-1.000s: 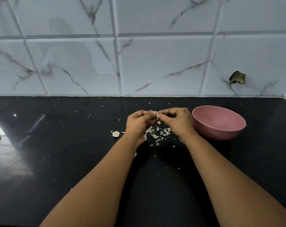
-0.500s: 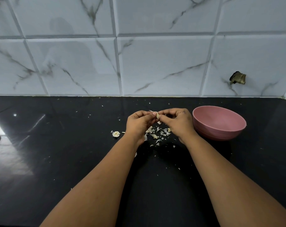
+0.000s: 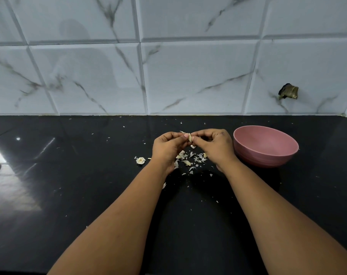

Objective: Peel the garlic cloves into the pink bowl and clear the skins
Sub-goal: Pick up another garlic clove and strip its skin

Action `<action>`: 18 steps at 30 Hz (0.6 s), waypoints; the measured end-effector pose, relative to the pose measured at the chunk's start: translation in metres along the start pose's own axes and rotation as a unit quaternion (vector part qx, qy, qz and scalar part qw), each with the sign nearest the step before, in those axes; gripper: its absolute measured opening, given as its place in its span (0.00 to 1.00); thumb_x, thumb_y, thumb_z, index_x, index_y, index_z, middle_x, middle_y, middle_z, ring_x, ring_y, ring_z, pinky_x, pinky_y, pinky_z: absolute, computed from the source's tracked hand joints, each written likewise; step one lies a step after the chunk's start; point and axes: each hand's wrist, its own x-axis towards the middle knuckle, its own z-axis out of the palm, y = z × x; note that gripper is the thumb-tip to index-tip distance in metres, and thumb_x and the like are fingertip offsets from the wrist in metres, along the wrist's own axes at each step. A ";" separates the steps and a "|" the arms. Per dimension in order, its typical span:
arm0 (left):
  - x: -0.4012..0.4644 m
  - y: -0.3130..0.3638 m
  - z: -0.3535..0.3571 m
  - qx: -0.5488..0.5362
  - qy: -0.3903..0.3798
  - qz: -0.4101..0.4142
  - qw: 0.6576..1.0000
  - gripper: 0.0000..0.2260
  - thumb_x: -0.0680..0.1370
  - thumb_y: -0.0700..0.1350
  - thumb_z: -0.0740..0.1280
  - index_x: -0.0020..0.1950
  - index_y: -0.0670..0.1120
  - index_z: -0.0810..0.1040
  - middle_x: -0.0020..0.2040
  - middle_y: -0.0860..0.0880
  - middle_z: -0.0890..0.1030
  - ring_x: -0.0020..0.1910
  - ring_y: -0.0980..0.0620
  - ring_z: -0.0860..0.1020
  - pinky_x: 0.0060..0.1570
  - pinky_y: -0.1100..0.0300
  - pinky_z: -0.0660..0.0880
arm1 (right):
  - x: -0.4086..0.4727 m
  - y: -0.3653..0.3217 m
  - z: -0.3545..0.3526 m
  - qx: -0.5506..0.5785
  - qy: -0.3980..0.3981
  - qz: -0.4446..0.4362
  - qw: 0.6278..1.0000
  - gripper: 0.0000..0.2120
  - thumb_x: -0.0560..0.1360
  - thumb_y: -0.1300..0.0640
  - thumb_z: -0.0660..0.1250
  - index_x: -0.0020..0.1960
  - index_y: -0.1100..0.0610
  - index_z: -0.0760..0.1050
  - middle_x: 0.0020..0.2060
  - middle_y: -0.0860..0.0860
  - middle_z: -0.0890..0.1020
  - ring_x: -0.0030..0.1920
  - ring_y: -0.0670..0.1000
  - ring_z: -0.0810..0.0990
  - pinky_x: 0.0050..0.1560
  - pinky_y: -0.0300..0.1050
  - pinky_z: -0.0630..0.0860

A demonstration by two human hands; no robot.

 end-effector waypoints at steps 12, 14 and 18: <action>-0.001 0.000 0.000 -0.004 0.005 0.001 1.000 0.03 0.74 0.31 0.71 0.43 0.35 0.79 0.39 0.41 0.83 0.37 0.49 0.84 0.43 0.63 0.81 | 0.000 0.003 0.002 0.008 -0.002 0.005 1.000 0.03 0.70 0.59 0.76 0.43 0.52 0.85 0.36 0.50 0.86 0.41 0.53 0.85 0.46 0.45 0.82; -0.002 0.000 0.000 -0.001 0.004 -0.001 1.000 0.02 0.74 0.31 0.71 0.43 0.35 0.79 0.40 0.41 0.83 0.37 0.49 0.84 0.42 0.63 0.81 | 0.000 0.003 0.001 0.010 -0.002 0.003 1.000 0.03 0.70 0.59 0.76 0.42 0.52 0.85 0.36 0.49 0.86 0.41 0.52 0.85 0.45 0.43 0.82; -0.002 0.000 0.002 0.005 0.003 0.001 1.000 0.03 0.74 0.31 0.71 0.45 0.33 0.79 0.42 0.39 0.82 0.39 0.48 0.84 0.45 0.62 0.81 | 0.001 0.005 0.000 0.012 -0.005 0.004 1.000 0.03 0.69 0.59 0.77 0.43 0.54 0.85 0.36 0.49 0.86 0.39 0.49 0.85 0.44 0.43 0.81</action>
